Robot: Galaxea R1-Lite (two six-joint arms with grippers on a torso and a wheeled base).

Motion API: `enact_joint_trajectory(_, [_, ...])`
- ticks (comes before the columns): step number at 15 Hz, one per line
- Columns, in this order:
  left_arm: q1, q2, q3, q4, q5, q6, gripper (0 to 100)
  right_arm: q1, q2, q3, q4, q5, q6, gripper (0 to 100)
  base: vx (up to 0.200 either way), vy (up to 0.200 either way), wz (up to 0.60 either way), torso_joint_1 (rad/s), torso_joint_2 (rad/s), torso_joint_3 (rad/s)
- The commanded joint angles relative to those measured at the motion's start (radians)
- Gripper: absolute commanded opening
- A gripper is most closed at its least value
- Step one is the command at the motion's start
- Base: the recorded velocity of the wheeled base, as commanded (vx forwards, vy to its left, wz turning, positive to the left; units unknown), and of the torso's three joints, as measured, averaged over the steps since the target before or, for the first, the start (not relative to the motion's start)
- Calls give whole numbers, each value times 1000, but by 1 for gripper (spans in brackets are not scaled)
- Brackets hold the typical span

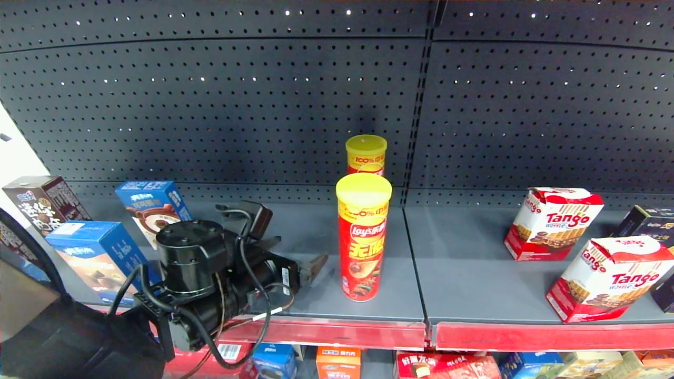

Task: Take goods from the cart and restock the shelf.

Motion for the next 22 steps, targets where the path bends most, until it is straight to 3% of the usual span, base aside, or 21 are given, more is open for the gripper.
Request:
enact_joint_trajectory(1, [-18, -26, 2, 0, 3, -2, 100, 0, 1, 0, 0, 0, 0, 100, 0, 0, 0, 0, 0, 0])
enact_joint_trajectory(5, [-38, 3, -9, -11, 4, -5, 100, 0, 1, 0, 0, 0, 0, 100, 0, 0, 0, 0, 0, 0])
enact_joint_trajectory(9, [-37, 54, -15, -88, 4, -3, 100, 0, 1, 0, 1, 2, 1, 100, 0, 0, 0, 0, 0, 0])
enact_joint_trajectory(22, [-24, 120, -149, -71, 4, -3, 100, 0, 1, 0, 4, 2, 1, 100, 0, 0, 0, 0, 0, 0])
